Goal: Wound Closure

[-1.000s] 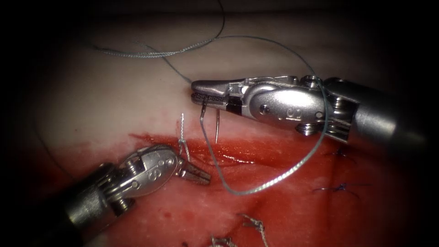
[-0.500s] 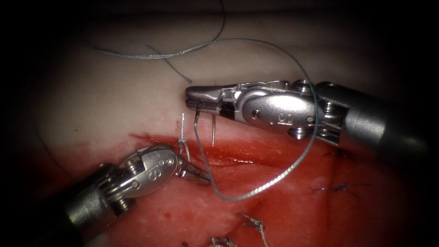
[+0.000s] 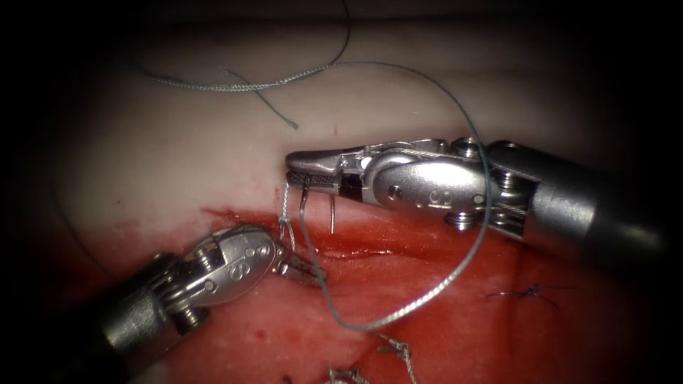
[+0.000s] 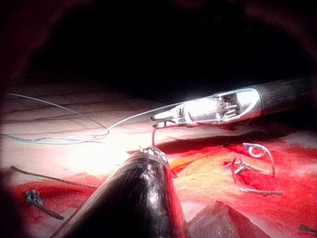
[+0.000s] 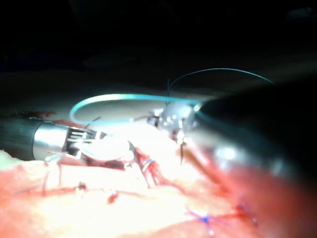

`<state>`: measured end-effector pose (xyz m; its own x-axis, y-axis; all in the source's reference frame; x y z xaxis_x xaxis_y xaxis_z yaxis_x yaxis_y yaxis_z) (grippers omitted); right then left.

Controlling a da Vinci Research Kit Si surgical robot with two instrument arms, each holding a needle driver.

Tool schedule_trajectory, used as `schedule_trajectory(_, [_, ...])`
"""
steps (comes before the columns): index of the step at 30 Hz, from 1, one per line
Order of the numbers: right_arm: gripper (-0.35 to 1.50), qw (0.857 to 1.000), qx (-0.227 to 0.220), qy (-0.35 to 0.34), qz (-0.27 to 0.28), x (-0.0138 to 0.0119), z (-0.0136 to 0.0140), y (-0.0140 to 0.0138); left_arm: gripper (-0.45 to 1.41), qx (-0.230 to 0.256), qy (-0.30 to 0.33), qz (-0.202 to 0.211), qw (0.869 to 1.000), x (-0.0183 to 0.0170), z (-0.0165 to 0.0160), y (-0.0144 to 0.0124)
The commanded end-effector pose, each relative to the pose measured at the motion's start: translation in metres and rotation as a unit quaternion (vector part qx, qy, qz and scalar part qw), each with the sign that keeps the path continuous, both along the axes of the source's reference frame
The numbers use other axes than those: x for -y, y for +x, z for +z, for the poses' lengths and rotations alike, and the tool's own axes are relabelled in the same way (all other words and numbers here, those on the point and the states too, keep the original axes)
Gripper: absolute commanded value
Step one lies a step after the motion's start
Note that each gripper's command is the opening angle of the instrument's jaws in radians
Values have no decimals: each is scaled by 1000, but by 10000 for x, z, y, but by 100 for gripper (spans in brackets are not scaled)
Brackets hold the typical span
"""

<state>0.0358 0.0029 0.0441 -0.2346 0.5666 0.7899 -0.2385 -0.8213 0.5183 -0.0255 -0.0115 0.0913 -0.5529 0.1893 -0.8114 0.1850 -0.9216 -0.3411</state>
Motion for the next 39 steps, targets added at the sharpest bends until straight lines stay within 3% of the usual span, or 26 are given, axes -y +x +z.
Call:
schedule_trajectory(1, [-35, 1000, 3, 0, -1, -12, -8, 8, -45, 1, -4, -2, 1000, -14, -7, -2])
schedule_trajectory(7, [-35, 1000, 3, 19, 4, -10, -7, 8, -45, 0, -4, -2, 1000, -13, -7, -2])
schedule_trajectory(12, [-35, 995, -10, 66, 68, -13, -9, 8, -45, -7, -5, 0, 1000, -10, -4, -1])
schedule_trajectory(23, [-35, 983, -7, 116, 140, -17, -8, 4, -45, -54, -12, 27, 998, -2, 9, 8])
schedule_trajectory(30, [-35, 981, -8, 127, 148, -16, -5, 5, -45, -83, 3, 35, 996, 4, 11, 13])
schedule_trajectory(39, [-35, 974, -1, 166, 156, -17, 6, 4, -45, -81, 9, 44, 996, 6, 12, 12])
